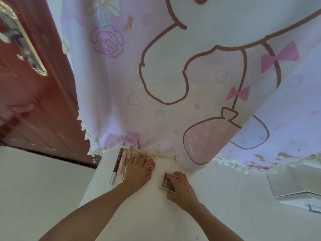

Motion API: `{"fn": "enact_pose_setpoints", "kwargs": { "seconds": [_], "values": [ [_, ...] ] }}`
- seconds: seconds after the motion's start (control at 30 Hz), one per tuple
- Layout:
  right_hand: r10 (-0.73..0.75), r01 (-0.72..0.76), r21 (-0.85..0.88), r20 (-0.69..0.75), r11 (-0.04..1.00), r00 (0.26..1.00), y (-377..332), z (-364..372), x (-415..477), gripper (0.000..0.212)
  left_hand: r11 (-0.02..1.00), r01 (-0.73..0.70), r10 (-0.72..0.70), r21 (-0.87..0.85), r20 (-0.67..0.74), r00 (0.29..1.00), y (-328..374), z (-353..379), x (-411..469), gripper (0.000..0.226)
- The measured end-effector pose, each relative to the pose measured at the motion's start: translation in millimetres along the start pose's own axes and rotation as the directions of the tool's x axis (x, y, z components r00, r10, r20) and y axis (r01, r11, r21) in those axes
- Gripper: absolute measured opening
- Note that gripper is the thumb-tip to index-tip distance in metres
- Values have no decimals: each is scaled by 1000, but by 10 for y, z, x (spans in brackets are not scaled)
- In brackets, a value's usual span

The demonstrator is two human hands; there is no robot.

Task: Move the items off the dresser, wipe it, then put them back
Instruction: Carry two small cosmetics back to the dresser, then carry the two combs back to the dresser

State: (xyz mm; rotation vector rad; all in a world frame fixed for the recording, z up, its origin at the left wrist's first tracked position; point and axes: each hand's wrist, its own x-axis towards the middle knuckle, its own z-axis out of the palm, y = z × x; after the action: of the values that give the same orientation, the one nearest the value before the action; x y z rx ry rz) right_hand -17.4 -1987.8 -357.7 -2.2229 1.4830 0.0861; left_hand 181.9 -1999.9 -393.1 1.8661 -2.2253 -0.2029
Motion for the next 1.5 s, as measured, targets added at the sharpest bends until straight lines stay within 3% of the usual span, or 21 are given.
{"fn": "enact_pose_setpoints", "kwargs": {
  "seconds": [0.13,0.23,0.33,0.4,0.77,1.03,1.33,1.4,1.5],
  "values": [
    [-5,5,-18,13,1000,1000,-108,40,113,63,998,40,-42,-45,-45,998,-64,89,-348,50],
    [-14,15,-32,23,999,1000,-176,87,183,61,997,67,-70,-28,-123,990,-99,214,-755,38],
    [-3,4,-41,26,999,1000,-229,132,229,59,996,91,-93,-21,-160,983,-132,259,-975,47],
    [5,-4,-50,18,999,1000,-254,146,244,59,998,65,-63,4,-192,979,-135,235,-1015,38],
    [3,-4,-72,-16,997,1000,-328,36,35,60,996,9,1,87,-117,993,-156,108,-876,46],
    [-30,24,-95,-66,995,997,-251,-2,-234,64,1000,-10,14,28,-144,989,-81,-108,-929,42],
    [-227,192,-171,-213,966,950,-403,-356,-228,52,992,91,-62,91,-286,956,50,-716,-894,48],
    [-348,267,-273,-318,924,882,-477,-482,-177,53,983,146,-98,109,-363,927,58,-955,-878,44],
    [-489,374,-347,-356,860,796,-595,-602,-146,58,957,259,-172,131,-463,870,86,-1258,-980,41]
  ]
}}
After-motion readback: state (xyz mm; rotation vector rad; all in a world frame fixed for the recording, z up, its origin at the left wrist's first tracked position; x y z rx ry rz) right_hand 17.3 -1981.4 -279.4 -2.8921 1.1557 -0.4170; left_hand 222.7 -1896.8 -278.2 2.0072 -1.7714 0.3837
